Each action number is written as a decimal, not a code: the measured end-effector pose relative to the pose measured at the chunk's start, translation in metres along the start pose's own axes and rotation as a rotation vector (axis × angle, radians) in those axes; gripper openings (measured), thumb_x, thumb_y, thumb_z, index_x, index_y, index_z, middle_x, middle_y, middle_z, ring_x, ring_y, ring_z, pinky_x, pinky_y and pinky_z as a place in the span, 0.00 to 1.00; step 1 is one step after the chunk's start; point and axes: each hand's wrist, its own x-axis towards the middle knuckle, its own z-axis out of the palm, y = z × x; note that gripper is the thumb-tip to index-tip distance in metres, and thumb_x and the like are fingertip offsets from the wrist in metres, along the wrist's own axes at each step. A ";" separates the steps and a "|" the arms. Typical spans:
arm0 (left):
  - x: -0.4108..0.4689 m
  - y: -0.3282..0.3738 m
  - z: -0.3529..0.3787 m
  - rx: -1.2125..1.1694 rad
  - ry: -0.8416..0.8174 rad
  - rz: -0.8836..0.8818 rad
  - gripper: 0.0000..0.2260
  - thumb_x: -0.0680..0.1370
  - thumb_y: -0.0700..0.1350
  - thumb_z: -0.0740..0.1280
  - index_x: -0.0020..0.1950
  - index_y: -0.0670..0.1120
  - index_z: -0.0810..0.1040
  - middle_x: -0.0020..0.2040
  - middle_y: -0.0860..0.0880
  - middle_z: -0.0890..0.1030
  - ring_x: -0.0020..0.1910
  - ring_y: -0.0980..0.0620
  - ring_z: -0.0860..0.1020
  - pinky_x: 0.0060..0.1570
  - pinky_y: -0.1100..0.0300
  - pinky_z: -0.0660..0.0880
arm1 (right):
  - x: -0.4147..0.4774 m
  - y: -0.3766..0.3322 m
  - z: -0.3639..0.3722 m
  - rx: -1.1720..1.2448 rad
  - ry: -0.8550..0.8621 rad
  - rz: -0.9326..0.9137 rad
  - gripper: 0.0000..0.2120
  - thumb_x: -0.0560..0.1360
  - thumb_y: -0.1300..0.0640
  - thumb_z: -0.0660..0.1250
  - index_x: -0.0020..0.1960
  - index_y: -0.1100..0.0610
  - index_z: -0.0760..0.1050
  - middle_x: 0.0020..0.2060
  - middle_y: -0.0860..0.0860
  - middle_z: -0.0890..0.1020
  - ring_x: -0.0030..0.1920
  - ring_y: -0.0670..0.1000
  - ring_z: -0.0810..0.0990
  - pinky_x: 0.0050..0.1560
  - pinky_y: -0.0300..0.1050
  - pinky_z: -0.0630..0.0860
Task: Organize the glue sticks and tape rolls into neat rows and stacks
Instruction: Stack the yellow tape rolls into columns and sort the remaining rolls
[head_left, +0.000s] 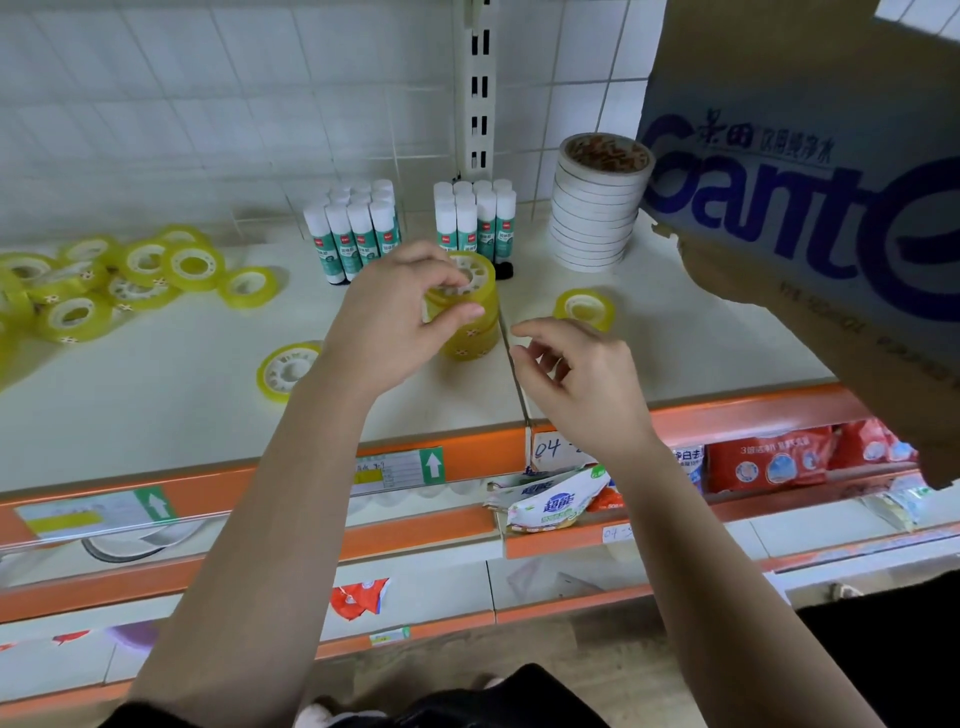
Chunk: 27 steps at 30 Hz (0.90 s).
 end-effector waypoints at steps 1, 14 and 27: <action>0.000 0.000 -0.001 0.002 -0.008 0.004 0.12 0.74 0.47 0.73 0.52 0.41 0.83 0.51 0.46 0.81 0.49 0.50 0.79 0.51 0.56 0.75 | 0.000 0.000 0.000 -0.003 0.002 -0.002 0.08 0.75 0.57 0.68 0.51 0.57 0.82 0.36 0.50 0.80 0.32 0.47 0.76 0.35 0.47 0.77; -0.002 0.003 0.005 0.130 -0.005 0.042 0.12 0.76 0.48 0.69 0.50 0.39 0.82 0.49 0.44 0.80 0.47 0.44 0.79 0.47 0.51 0.77 | 0.000 -0.001 0.001 -0.019 0.000 -0.005 0.07 0.75 0.57 0.68 0.51 0.58 0.82 0.35 0.50 0.80 0.32 0.49 0.76 0.34 0.48 0.78; 0.005 0.000 -0.013 0.281 -0.115 0.108 0.16 0.76 0.53 0.70 0.55 0.43 0.82 0.56 0.44 0.76 0.57 0.41 0.74 0.57 0.44 0.72 | 0.000 0.000 0.001 -0.074 -0.028 -0.022 0.05 0.74 0.57 0.67 0.45 0.56 0.81 0.34 0.49 0.80 0.31 0.48 0.76 0.33 0.47 0.77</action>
